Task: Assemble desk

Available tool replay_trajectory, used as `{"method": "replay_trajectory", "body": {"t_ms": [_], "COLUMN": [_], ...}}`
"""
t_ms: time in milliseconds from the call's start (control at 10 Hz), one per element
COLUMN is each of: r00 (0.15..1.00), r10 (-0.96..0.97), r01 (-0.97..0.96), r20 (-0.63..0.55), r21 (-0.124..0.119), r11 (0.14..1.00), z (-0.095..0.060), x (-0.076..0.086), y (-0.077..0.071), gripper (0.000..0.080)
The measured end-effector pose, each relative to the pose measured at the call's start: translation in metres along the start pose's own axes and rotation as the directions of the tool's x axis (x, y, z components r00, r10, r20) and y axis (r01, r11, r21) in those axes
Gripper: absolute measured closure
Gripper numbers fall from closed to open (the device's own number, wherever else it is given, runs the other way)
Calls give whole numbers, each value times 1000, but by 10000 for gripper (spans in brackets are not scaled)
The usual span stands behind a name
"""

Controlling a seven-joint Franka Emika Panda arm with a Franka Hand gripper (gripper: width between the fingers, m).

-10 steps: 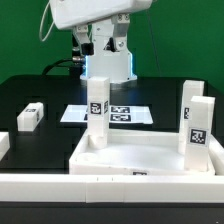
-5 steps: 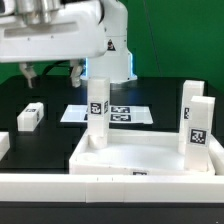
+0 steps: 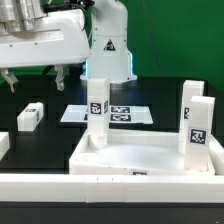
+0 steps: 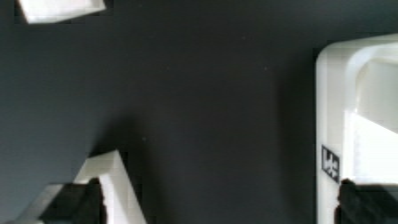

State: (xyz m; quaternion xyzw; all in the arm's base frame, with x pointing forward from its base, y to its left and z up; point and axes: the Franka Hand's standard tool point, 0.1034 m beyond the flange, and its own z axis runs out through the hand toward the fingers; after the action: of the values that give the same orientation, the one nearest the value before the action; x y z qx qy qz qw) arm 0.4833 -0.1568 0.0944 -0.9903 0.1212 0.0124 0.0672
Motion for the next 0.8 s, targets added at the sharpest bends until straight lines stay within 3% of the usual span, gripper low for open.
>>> {"method": "replay_trajectory", "body": {"t_ms": [200, 300, 800], "r00": [983, 966, 904], "r10": [-162, -227, -220], "r01": [166, 235, 239], "r20": [91, 120, 367], "r21": [-33, -54, -5], "r11": [986, 971, 971], "z": [20, 21, 29], "x": [5, 13, 7], "y": [46, 58, 48], "gripper": [151, 151, 151]}}
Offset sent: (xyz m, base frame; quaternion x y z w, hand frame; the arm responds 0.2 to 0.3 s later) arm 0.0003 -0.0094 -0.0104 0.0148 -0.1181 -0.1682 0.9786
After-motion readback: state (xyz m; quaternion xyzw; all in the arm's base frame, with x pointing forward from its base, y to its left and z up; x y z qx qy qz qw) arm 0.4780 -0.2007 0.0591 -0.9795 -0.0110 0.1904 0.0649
